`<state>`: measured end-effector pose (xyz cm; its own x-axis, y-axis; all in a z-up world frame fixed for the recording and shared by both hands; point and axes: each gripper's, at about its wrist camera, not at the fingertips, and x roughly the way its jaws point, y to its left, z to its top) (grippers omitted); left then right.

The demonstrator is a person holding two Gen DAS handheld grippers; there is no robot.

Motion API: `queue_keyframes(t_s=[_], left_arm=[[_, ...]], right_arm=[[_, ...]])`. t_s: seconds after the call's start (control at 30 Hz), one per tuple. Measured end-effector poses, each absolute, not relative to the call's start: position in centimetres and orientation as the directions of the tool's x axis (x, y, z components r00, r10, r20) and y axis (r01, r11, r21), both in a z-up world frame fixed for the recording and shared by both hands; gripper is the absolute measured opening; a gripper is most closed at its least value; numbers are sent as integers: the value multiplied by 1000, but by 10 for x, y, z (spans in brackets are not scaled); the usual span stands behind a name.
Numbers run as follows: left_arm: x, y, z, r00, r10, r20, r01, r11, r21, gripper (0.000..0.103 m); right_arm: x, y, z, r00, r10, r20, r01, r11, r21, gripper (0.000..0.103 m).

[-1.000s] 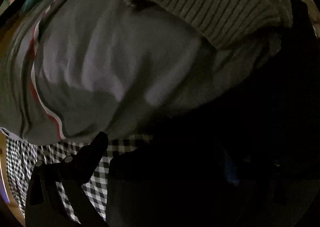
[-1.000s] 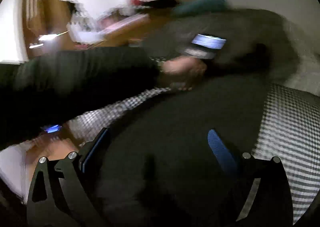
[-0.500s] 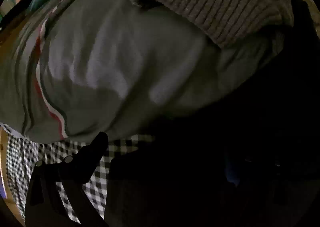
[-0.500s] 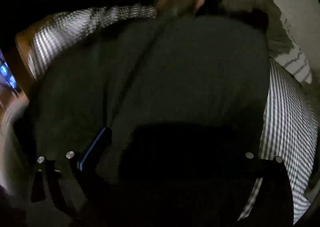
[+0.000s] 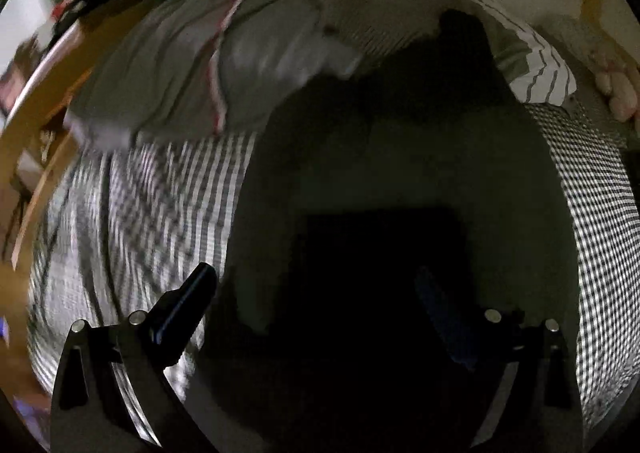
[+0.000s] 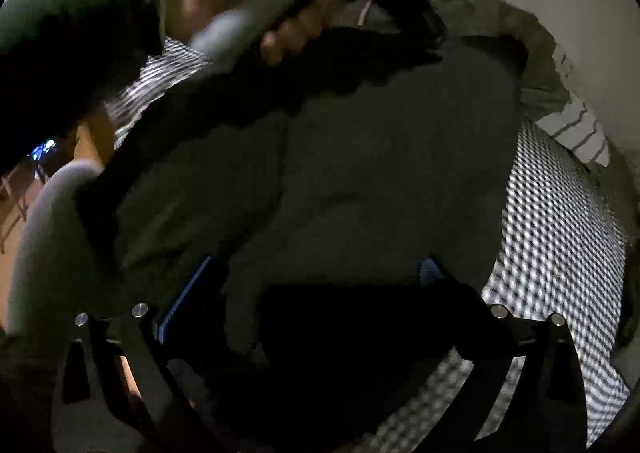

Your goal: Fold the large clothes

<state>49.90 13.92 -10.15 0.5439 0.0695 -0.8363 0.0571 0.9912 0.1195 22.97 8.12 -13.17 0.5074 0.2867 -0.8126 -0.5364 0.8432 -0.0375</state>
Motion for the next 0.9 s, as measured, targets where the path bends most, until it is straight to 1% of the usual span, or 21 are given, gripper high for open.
queue_keyframes(t_s=[0.07,0.13,0.23,0.3,0.37,0.43,0.57,0.63,0.7,0.77,0.83,0.9], left_arm=[[486,151,-109,545,49,-837,14,998,68,97],[475,160,-119,549,32,-835,-32,999,17,97],[456,159,-124,542,66,-838,-51,998,45,97],[436,157,-126,533,91,-841,-40,996,83,98],[413,161,-132,535,116,-837,-29,992,119,98],[393,167,-136,527,124,-841,-26,991,129,98],[351,174,-144,519,136,-844,-26,989,143,98],[334,173,-145,526,153,-837,-34,987,159,98],[322,175,-147,521,150,-841,-53,988,143,98],[316,177,-149,516,142,-845,-64,990,127,97],[314,179,-150,509,130,-851,-67,991,111,97],[313,182,-151,500,114,-859,-66,993,94,97]], right_arm=[[214,82,-144,464,298,-834,-549,836,-7,100],[207,87,-167,449,251,-857,-543,839,-38,100],[204,86,-190,469,202,-860,-526,846,-88,100],[204,86,-191,477,204,-855,-519,850,-87,100],[199,81,-183,475,238,-847,-526,848,-57,100],[192,58,-171,461,317,-829,-526,850,33,100],[191,-7,-150,464,500,-731,-435,848,303,100],[196,-43,-152,479,521,-707,-356,851,386,100],[205,-77,-166,454,560,-693,-268,828,493,100],[212,-97,-187,390,649,-653,-220,755,618,100],[214,-106,-203,350,703,-619,-211,703,679,100],[214,-104,-218,337,753,-565,-212,645,734,100]])
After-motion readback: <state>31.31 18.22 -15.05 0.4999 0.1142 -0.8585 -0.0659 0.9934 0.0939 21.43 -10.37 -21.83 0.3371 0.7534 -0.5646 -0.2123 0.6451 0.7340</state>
